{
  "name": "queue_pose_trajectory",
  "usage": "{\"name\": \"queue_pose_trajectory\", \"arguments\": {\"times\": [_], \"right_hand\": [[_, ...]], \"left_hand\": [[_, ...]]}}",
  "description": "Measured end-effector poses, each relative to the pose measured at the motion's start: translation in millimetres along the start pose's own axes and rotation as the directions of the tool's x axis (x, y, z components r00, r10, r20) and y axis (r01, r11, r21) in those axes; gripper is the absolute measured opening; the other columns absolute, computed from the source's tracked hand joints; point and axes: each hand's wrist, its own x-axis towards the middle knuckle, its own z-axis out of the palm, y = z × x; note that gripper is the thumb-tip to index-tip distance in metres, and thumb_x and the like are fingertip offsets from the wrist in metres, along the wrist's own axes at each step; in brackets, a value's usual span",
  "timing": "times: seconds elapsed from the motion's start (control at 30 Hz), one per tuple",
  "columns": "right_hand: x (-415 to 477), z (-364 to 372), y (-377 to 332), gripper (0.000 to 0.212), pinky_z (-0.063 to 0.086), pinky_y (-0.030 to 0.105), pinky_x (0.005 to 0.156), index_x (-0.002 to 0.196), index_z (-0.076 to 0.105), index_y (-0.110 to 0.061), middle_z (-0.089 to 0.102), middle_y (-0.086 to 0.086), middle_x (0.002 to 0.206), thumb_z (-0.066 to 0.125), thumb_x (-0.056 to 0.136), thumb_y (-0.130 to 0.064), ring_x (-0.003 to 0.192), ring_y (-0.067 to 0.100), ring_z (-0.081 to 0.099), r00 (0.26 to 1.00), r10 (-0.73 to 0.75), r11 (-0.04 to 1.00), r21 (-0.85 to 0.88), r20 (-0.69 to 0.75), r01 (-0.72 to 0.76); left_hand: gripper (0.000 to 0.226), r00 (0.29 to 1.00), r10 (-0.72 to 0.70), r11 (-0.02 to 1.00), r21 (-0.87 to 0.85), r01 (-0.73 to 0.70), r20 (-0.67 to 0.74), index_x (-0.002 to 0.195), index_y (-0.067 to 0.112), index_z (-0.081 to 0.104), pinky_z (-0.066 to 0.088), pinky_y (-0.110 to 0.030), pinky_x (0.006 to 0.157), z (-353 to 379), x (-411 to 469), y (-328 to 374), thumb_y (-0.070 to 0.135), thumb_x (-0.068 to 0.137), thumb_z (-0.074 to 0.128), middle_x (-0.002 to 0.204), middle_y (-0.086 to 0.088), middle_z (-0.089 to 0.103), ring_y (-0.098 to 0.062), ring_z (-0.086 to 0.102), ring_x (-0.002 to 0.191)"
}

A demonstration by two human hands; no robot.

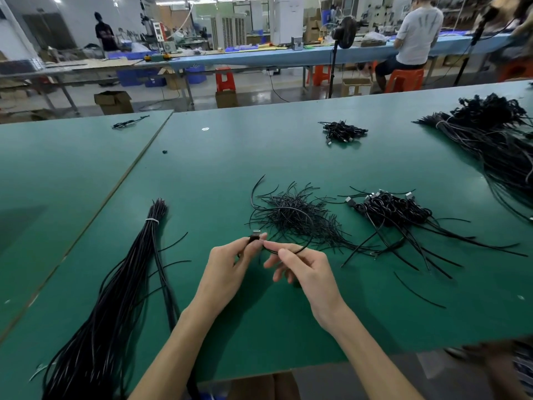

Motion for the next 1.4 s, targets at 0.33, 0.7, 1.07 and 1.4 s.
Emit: {"name": "queue_pose_trajectory", "arguments": {"times": [0.33,0.7,1.07,1.4], "right_hand": [[4.1,3.6,3.1,0.011,0.044,0.022,0.055,0.097,0.061,-0.003,0.080,0.005,0.091,0.066,0.099,-0.013,0.069,0.027,0.076,0.989,0.049,0.987,-0.158,0.137,-0.027],[1.8,4.1,-2.0,0.020,0.047,0.013,0.064,0.117,0.073,-0.008,0.079,0.014,0.087,0.061,0.101,-0.007,0.070,0.015,0.070,0.980,0.049,0.997,-0.072,0.195,-0.036],[2.1,6.1,2.6,0.011,0.049,0.015,0.067,0.104,0.075,-0.007,0.077,0.011,0.079,0.065,0.099,-0.009,0.069,0.011,0.068,0.983,0.054,0.991,-0.133,0.178,-0.031],[4.4,4.2,4.8,0.018,0.050,0.022,0.063,0.098,0.068,-0.012,0.076,0.001,0.083,0.069,0.098,-0.030,0.072,0.013,0.071,0.998,0.061,0.985,-0.162,0.034,-0.055]], "left_hand": [[0.032,0.997,-0.075,0.956,-0.285,0.070,-0.007,0.115,0.011,0.076,0.047,-0.023,0.107,-5.0,4.0,-1.9,0.031,0.101,0.056,0.125,0.012,0.072,-0.007,0.062,0.126],[0.053,0.921,-0.274,0.317,-0.878,0.358,0.277,0.116,-0.005,0.073,0.056,-0.028,0.094,-15.6,9.2,9.5,0.038,0.107,0.042,0.135,-0.025,0.063,-0.029,0.063,0.127],[0.045,0.879,-0.391,0.292,-0.869,0.400,0.273,0.068,0.022,0.053,0.053,-0.025,0.068,-6.0,8.3,9.7,0.053,0.100,0.051,0.060,0.005,0.038,-0.013,0.045,0.055],[0.045,0.877,-0.308,0.200,-0.876,0.439,0.369,0.069,0.020,0.045,0.035,-0.019,0.046,-10.9,8.3,10.9,0.049,0.104,0.048,0.060,0.008,0.030,-0.004,0.024,0.043]]}}
